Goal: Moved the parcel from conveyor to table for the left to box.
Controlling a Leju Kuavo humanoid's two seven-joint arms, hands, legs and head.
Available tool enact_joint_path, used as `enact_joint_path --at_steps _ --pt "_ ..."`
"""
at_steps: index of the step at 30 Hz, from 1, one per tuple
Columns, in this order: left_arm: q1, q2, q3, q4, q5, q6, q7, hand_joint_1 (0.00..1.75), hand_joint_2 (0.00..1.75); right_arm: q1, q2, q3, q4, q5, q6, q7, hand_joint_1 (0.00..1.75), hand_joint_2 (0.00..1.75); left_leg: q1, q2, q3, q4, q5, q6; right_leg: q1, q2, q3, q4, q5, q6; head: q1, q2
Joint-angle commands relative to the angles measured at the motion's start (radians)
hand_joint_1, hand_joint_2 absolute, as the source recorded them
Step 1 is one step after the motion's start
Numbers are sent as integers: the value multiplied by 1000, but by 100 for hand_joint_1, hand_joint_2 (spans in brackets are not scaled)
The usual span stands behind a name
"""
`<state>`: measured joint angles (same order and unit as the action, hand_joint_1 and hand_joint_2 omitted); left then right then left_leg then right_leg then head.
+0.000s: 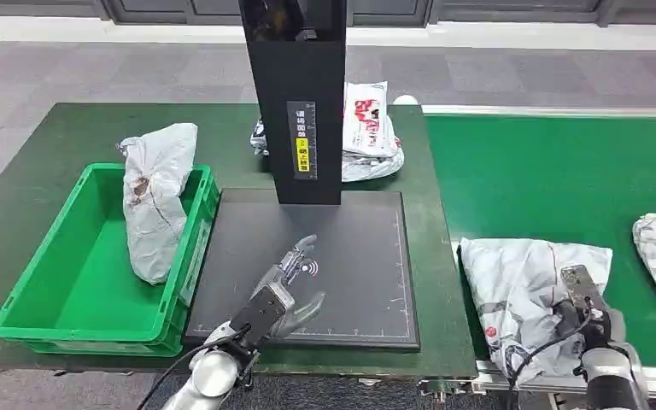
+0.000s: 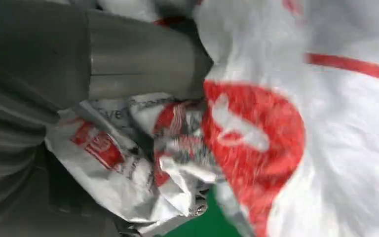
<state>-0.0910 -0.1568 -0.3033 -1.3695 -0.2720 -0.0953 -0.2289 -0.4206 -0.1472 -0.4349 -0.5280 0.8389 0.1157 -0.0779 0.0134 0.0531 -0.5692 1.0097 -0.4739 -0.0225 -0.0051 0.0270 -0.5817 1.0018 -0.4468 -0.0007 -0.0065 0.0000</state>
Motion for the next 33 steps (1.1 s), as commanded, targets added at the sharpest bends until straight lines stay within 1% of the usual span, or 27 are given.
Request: enact_joint_path --at_steps 1,5,6,7,8,9,10,11,12,13,14,15,16,17,19,23,25,27,29,33 --pt "-2 32 -3 60 7 30 -31 0 175 -51 57 -79 36 -338 221 -76 175 175 -1 -6 -3 -2 3 1 -1 -5 -2 -1 1 0 0 0" --pt "-4 31 -4 60 7 29 -30 0 175 -50 57 -76 36 -341 219 -76 175 175 -1 -12 -3 -1 3 2 -1 -12 -1 0 0 0 0 0" --pt "-4 29 -2 60 8 36 -34 0 175 -59 62 -105 44 -416 276 -107 175 175 -1 -16 -5 -2 5 2 -1 -15 -2 -2 0 0 0 0" --pt "-7 27 -3 67 9 40 -37 0 175 -67 69 -102 42 -467 296 -114 175 175 -2 -17 -4 -1 5 2 -1 -16 -1 -1 -1 1 0 0" --pt "-11 26 -5 71 11 44 -40 0 175 -79 84 -76 25 -558 332 -119 175 175 -2 -21 -4 -3 6 2 -1 -19 -1 -2 -1 1 0 0" --pt "-13 25 -6 73 11 46 -41 0 175 -89 107 -56 -3 -605 354 -134 175 175 -2 -21 -1 -2 7 1 -1 -20 -3 -1 -1 1 0 0" --pt "-15 25 -8 74 11 47 -41 0 175 -86 131 -12 -58 -659 349 -112 175 175 -2 -21 0 -2 8 1 -1 -19 -4 -1 -1 1 0 0" --pt "-17 24 -7 76 11 48 -41 0 175 -83 153 34 -123 -716 365 -108 175 175 -3 -18 -2 -1 7 1 -2 -16 -7 1 0 0 0 0" --pt "-18 22 -4 77 10 49 -41 0 175 -75 169 97 -204 -786 352 -83 175 175 -3 -19 -2 -3 8 1 -2 -16 -7 0 0 0 0 0" --pt "-19 20 0 77 10 50 -41 0 175 -76 180 135 -255 -831 346 -58 175 175 -4 -16 -4 -2 7 1 -2 -14 -7 2 0 0 0 0" --pt "-18 19 2 77 9 51 -42 0 175 -60 177 182 -310 -889 318 -16 175 175 -4 -17 -10 -1 8 1 -2 -16 -9 3 0 0 0 0" --pt "-17 18 5 76 7 52 -43 0 175 -52 170 226 -349 -941 322 -27 175 175 -4 -19 -14 0 8 1 -2 -18 -10 3 -1 0 0 0" --pt "-15 16 9 75 5 53 -43 0 175 -49 168 261 -385 -969 314 -30 175 175 -4 -20 -14 -1 8 1 -2 -18 -11 3 -1 0 0 0" --pt "-14 14 15 77 2 54 -44 0 175 -46 170 300 -439 -1004 307 -27 175 175 -4 -22 -13 0 8 1 -2 -21 -11 3 -2 0 0 0" --pt "-16 10 27 88 -4 53 -49 0 175 -42 173 353 -528 -1060 304 -26 175 175 -5 -24 -8 -1 10 1 -2 -21 -12 3 -2 0 0 0" --pt "-29 -5 41 110 -17 45 -55 0 175 -38 187 406 -651 -1098 283 -12 175 175 -5 -27 -9 0 11 1 -2 -25 -13 4 -2 0 0 0" --pt "-36 -8 43 120 -23 42 -57 0 175 -36 198 422 -692 -1109 288 -10 175 175 -6 -28 -9 0 11 1 -2 -24 -13 4 -2 0 0 0" --pt "-45 -11 43 136 -28 40 -58 0 175 -36 208 447 -731 -1110 296 -7 175 175 -5 -30 -9 -1 11 1 -2 -26 -12 3 -2 0 0 0" --pt "-54 -15 43 151 -32 39 -60 0 175 -41 214 469 -751 -1112 295 -1 175 175 -5 -32 -10 0 11 1 -1 -28 -13 4 -2 0 0 0" --pt "-54 -15 43 151 -32 39 -60 0 175 -39 212 468 -750 -1112 294 -2 175 175 -5 -33 -10 -1 11 1 -1 -29 -12 2 -2 0 0 0"
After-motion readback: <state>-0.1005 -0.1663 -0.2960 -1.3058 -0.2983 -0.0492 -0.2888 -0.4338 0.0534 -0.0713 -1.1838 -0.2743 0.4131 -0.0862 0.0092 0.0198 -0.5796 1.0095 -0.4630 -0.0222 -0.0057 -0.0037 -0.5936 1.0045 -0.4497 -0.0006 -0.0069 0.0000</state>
